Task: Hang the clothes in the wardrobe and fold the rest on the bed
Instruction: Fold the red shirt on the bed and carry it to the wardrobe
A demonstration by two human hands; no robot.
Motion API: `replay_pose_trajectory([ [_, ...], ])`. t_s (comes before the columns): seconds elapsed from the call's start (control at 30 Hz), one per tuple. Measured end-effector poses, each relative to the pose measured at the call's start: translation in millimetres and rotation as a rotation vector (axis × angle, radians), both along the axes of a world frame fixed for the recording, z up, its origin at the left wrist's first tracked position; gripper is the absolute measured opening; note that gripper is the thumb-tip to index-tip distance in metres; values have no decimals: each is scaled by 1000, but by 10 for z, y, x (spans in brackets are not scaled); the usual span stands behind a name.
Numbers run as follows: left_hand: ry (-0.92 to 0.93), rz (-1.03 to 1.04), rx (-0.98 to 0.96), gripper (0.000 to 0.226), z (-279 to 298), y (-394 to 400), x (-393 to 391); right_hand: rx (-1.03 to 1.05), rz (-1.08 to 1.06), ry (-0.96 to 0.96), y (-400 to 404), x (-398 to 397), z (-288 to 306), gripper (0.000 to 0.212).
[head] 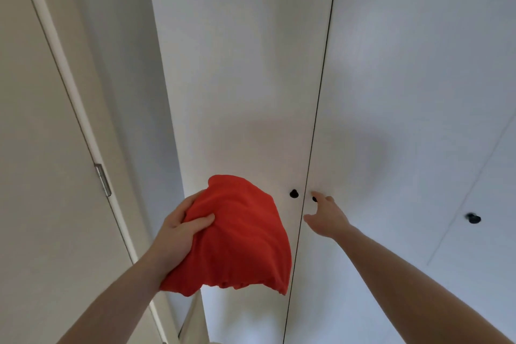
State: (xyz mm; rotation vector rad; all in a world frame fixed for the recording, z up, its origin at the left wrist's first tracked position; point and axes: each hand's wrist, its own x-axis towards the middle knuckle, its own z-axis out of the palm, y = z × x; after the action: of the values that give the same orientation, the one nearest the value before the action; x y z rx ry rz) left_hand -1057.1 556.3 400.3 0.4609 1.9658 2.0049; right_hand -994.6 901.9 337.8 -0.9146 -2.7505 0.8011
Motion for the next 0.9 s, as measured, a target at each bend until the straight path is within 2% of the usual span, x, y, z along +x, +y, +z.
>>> replay_pose_trajectory([
  [0.23,13,-56,-2,43,-21,-6,-346,178,-118,-47,-72,-195,-130,73],
  [0.43,11,-155,-4,43,-64,-13,-536,203,-167,-18,-264,-81,-84,57],
  [0.67,-14,-311,0,45,-219,175,-547,280,-277,133,-759,794,-267,31],
  [0.9,2,-524,-1,45,-274,517,-260,306,-615,284,-1041,1850,-367,38],
])
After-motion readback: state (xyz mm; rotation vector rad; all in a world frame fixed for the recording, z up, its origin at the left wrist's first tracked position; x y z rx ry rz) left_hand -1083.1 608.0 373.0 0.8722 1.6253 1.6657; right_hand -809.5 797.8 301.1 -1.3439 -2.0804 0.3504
